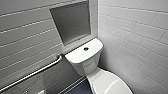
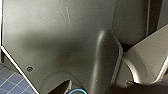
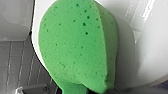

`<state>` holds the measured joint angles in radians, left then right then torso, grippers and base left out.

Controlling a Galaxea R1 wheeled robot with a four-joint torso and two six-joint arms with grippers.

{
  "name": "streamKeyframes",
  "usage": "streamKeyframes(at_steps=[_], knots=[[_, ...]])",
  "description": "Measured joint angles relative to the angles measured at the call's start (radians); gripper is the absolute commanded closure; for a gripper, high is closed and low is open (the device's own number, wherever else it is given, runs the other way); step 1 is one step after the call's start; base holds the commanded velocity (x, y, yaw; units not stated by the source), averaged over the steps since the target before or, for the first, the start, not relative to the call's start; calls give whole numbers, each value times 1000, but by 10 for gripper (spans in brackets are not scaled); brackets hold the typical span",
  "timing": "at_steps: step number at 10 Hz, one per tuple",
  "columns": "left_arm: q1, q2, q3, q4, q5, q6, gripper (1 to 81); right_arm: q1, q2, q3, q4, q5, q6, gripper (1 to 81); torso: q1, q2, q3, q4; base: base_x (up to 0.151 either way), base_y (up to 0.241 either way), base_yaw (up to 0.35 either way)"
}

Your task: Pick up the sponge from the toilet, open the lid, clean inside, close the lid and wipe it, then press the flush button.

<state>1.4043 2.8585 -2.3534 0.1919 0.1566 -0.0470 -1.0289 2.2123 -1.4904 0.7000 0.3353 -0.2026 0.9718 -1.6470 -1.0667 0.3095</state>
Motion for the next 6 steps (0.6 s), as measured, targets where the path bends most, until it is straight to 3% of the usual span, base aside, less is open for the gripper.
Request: streamKeyframes(at_steps=[6], knots=[[-13, 0, 0, 0, 2, 0, 10, -155, -182, 126, -32, 133, 1, 811, 0, 0, 0, 0, 0, 0, 0]])
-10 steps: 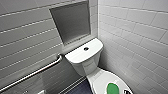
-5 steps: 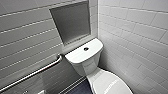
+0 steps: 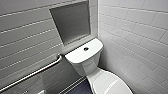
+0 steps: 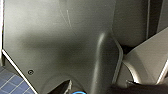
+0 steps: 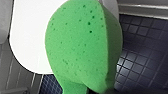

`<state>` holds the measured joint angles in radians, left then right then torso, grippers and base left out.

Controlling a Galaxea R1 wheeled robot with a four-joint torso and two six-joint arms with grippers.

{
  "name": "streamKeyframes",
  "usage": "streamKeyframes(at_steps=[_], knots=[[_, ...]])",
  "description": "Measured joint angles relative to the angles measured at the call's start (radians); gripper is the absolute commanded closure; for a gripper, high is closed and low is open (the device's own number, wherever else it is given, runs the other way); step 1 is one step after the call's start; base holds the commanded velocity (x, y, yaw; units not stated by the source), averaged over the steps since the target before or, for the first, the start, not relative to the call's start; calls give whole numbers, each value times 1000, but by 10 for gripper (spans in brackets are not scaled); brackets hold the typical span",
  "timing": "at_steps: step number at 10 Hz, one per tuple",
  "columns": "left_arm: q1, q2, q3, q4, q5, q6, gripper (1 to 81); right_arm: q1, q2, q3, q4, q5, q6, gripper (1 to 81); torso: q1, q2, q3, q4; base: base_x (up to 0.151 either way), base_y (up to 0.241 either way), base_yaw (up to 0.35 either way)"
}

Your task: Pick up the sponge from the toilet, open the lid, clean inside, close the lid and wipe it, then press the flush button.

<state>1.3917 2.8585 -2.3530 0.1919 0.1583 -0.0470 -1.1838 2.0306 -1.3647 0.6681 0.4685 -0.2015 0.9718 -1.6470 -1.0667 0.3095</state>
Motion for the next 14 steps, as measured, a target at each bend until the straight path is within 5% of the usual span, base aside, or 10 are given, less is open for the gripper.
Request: streamKeyframes(at_steps=[5, 9, 14], knots=[[-22, -10, 1, -1, -2, -2, 10, -234, 23, -7, -59, 35, 11, 811, -3, 5, 0, 0, 0, 0, 0], [-44, -4, 5, -1, -1, -2, 10, -324, 161, -108, -106, 48, 6, 811, -81, 127, 0, 0, 0, 0, 0], [-65, 2, 7, -1, -5, -2, 10, -365, 241, -186, -140, 54, 4, 811, -169, 265, 48, -74, 0, 0, 0]])
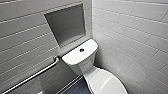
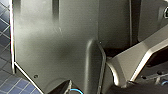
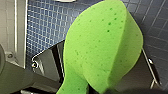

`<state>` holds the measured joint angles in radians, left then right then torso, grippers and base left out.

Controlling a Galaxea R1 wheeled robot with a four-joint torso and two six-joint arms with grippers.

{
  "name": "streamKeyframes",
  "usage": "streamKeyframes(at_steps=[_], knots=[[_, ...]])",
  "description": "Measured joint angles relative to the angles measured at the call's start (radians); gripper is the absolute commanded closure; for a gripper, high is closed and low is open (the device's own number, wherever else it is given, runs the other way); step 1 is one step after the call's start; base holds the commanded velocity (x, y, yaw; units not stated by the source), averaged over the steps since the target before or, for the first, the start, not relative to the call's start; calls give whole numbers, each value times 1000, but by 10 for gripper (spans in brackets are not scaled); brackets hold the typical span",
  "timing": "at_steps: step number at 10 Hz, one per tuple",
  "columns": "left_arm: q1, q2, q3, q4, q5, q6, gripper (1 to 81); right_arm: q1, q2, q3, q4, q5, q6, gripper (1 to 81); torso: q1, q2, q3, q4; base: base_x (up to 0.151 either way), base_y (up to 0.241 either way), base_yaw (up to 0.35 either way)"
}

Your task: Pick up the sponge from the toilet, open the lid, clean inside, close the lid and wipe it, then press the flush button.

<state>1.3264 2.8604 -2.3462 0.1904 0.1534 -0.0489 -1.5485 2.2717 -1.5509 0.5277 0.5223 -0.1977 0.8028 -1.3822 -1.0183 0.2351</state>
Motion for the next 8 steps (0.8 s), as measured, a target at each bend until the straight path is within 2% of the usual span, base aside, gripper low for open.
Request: streamKeyframes(at_steps=[2, 8], knots=[[13, 0, -2, 0, 7, 0, 10, 7, 25, -33, -1, 1, 0, 811, -31, 50, 39, -2, 0, 0, 0], [29, 7, -27, 0, 4, -1, 10, -12, 156, -231, -17, -74, 0, 811, -164, 251, 252, -2, 0, 0, 0]])
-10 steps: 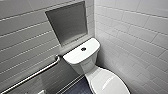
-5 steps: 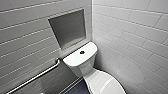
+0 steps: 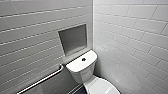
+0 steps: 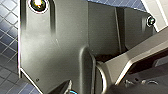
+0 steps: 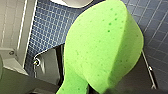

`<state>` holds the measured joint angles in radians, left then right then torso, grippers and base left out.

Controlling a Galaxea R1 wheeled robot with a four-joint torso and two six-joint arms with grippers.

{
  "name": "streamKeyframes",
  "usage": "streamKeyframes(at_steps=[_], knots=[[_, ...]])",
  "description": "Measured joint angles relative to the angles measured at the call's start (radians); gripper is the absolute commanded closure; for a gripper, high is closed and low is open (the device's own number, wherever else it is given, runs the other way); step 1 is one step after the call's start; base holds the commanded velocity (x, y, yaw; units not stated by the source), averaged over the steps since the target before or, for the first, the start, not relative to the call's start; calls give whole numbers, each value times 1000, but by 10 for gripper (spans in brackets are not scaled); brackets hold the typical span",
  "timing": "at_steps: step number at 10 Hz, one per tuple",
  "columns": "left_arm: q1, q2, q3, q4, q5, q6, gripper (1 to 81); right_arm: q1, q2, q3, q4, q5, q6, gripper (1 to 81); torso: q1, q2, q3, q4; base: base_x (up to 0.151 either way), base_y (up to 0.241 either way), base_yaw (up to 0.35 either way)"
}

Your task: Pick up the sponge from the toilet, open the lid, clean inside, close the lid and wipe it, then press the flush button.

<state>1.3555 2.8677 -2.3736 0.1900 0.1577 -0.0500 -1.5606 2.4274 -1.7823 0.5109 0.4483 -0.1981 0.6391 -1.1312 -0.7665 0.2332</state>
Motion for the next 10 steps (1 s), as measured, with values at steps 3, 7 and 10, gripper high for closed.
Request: streamKeyframes(at_steps=[3, 7, 10], knots=[[-1, 27, -64, 0, 0, -1, 10, -7, 59, -73, -29, -51, 0, 811, -56, 86, 25, 0, 0, 0, 0], [-1, 86, -166, -1, 2, -4, 10, 3, 125, -167, -61, -98, -1, 811, -147, 226, 40, 0, 0, 0, 0], [-1, 89, -170, -2, 2, -4, 10, 3, 129, -181, -67, -104, -1, 811, -214, 331, 136, 0, 0, 0, 0]])
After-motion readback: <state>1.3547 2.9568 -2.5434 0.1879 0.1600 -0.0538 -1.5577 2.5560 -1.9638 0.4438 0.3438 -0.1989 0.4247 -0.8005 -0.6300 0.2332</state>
